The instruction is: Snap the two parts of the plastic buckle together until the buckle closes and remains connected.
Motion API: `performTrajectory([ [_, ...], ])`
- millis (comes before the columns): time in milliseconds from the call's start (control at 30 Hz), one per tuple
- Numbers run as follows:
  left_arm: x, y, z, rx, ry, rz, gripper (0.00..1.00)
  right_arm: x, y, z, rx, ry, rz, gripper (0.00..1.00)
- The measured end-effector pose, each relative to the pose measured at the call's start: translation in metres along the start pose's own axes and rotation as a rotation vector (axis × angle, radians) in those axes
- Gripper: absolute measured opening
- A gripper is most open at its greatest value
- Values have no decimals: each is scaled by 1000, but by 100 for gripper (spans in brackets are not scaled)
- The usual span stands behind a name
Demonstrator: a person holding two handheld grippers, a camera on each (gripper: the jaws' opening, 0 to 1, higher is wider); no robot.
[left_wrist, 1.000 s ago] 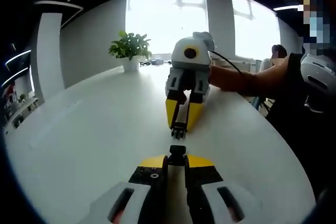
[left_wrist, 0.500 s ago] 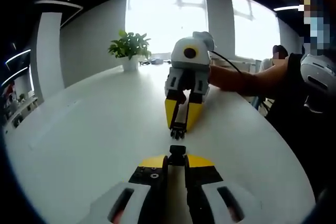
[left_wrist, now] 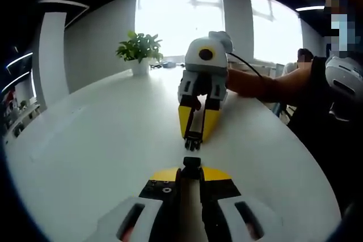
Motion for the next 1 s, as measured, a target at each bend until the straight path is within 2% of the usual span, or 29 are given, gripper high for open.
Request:
performTrajectory([
  [667,-3,3,-1,17,-1,12,11,-4,1,-3,7,-14,-4,11],
  [1000,-4,-1,4,15,4,16,11,-4,0,-2,8,-15,0,11],
])
Point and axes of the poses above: the point that each gripper's makers call its tool centre point, and the gripper's own axes: x roughly backward along the fingers, z roughly to its right, y roughly out of its underside, the point moved 10 cm from there along x, roughly backward along the fingers, and after that the axes turned 13 degrees about -x, right-handed, at the moved point
